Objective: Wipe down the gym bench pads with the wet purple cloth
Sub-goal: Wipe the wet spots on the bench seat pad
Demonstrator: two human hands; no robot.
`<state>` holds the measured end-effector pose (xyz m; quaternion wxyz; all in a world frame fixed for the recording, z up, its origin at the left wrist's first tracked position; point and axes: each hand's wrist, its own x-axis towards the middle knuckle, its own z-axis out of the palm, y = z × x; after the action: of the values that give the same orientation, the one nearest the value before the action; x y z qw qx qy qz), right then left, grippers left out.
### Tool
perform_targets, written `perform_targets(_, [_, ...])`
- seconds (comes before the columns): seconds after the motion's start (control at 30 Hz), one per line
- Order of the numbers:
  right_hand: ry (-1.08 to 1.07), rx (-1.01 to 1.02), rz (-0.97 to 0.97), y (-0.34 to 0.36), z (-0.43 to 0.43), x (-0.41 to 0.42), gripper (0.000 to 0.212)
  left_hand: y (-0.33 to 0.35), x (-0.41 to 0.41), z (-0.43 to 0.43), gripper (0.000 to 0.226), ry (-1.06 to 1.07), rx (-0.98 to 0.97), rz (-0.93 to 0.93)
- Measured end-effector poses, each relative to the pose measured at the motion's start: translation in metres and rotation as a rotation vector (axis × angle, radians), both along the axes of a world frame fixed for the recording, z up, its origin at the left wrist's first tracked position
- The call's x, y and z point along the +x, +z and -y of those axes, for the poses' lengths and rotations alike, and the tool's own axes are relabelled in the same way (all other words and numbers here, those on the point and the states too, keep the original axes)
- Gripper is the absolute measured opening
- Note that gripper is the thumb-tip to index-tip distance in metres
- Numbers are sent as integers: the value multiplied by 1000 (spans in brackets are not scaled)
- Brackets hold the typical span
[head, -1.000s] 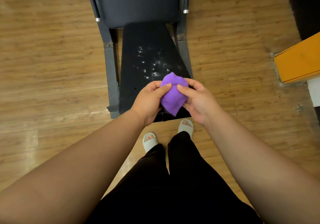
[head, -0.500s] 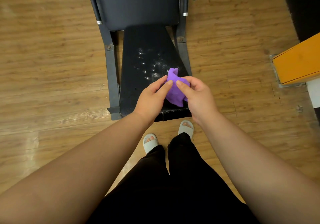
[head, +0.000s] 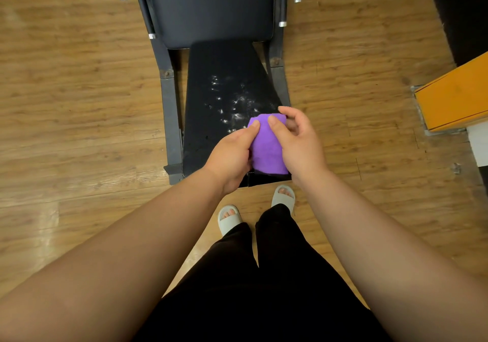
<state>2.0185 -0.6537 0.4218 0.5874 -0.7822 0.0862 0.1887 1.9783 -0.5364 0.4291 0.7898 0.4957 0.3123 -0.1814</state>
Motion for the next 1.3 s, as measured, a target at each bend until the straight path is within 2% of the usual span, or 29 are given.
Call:
perform_targets(0.1, [-14, 135, -256, 1, 2, 5, 16, 1, 1, -4, 36, -37, -6, -14])
perform_targets(0.27, [-120, 270, -356, -1, 2, 12, 11, -8, -4, -12, 26, -91, 69, 52])
perform_targets(0.37, [-66, 349, -367, -1, 3, 15, 18, -11, -5, -17, 19, -83, 306, 69])
perform_targets(0.43, [-28, 369, -317, 0, 3, 16, 17, -10, -3, -20, 21, -79, 460, -2])
perform_targets(0.47, [-9, 358, -278, 1, 4, 16, 16, -9, -1, -22, 30, -81, 445, -81])
perform_targets(0.5, [15, 341, -239, 2, 4, 16, 16, -7, 1, -24, 40, -79, 344, -178])
perform_targets(0.57, [87, 285, -182, 4, 4, 13, 17, -2, 6, -28, 56, -38, 13, -299])
perform_targets(0.63, [137, 238, -166, 5, 3, 9, 15, 0, 12, -30, 60, 56, -216, -300])
perform_targets(0.67, [136, 229, -168, 4, 2, 7, 14, 0, 14, -30, 55, 104, -248, -287])
perform_targets(0.8, [29, 159, -183, 4, -5, 5, 6, 0, 14, -22, 15, 165, -230, -263])
perform_targets(0.93, [-114, 93, -142, 1, -9, 5, 8, -5, 7, -18, 25, 191, -270, -211])
perform_targets(1.03, [-133, 146, -231, -2, -9, 2, 7, -3, 6, -20, 27, 173, -292, -165])
perform_targets(1.1, [-113, 174, -301, -3, -7, 0, 8, 2, 6, -21, 24, 119, -275, -135])
perform_targets(1.23, [-26, 155, -332, -1, -1, 5, 9, 1, 5, -16, 25, -6, -70, -54])
perform_targets(1.3, [87, 140, -317, 1, 6, 13, 26, -2, 4, -16, 17, 1, -42, -53])
